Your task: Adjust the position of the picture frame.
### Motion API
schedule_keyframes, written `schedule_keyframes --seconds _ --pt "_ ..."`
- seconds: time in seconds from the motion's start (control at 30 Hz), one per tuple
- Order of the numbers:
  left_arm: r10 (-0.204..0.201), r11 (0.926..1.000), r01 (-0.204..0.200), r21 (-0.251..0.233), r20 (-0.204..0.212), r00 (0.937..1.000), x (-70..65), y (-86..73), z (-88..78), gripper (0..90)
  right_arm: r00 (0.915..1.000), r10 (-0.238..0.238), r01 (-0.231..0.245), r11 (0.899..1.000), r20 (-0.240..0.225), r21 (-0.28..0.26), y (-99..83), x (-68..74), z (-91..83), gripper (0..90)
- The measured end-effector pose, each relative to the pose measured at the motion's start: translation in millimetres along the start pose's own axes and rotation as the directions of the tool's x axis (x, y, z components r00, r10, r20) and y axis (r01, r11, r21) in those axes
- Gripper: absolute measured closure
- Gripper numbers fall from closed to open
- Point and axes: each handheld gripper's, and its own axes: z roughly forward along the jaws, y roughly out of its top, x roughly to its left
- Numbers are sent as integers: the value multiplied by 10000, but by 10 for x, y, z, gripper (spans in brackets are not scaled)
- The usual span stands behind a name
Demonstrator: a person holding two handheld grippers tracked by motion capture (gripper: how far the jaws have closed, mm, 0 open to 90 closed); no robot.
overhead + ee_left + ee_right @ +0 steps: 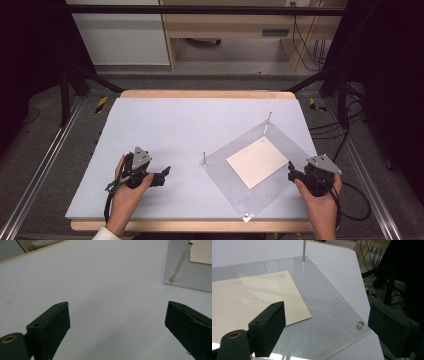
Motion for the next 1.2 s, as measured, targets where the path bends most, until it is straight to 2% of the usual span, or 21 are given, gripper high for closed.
schedule_keyframes --seconds 0.1,0.23,0.27,0.43,0.5,0.53,0.57,0.63,0.77,0.83,0.87,0.93,1.03,1.2 --pt "165 9999 -166 17 140 9998 -63 11 12 64 10000 -24 25 10000 -79 80 -2 4 8 143" --pt "122 9999 -123 42 252 9996 -107 21 19 61 9997 -124 126 9999 -211 102 -4 9 6 126" --pt "188 9998 -188 15 236 9995 -140 30 23 57 9991 -284 288 9995 -317 130 -9 12 -7 115" --pt "126 9999 -129 64 384 9992 -229 65 36 54 9969 -392 413 9987 -676 296 -13 33 -19 96" --pt "202 9996 -211 204 436 9988 -304 100 45 57 9955 -548 580 9975 -768 402 -12 95 -46 87" --pt "162 9998 -169 87 710 9973 -389 152 55 62 9944 -668 703 9967 -814 404 -10 121 -52 87" --pt "162 9998 -169 87 710 9973 -389 152 55 78 9935 -799 834 9956 -808 415 -6 149 -59 91" --pt "142 9998 -129 -140 941 9955 -532 259 119 105 9915 -997 1037 9936 -833 451 0 201 -67 96" --pt "548 9982 -530 -276 695 9961 -688 370 314 189 9886 -1250 1294 9904 -835 497 0 250 -59 99" --pt "362 9991 -344 -251 727 9967 -723 402 460 248 9888 -1233 1276 9906 -837 486 -3 248 -55 103" --pt "362 9991 -344 -251 727 9967 -723 402 460 250 9893 -1208 1252 9908 -822 513 -6 242 -53 104" --pt "130 9997 -112 -196 932 9956 -757 413 614 279 9894 -1202 1245 9910 -819 499 -8 232 -50 104" --pt "208 9998 -213 40 916 9956 -829 403 844 402 9905 -1093 1137 9922 -838 504 -15 198 -50 108" --pt "62 10000 -59 -39 901 9959 -872 405 933 628 9909 -1024 1068 9931 -875 481 -14 181 -42 110"
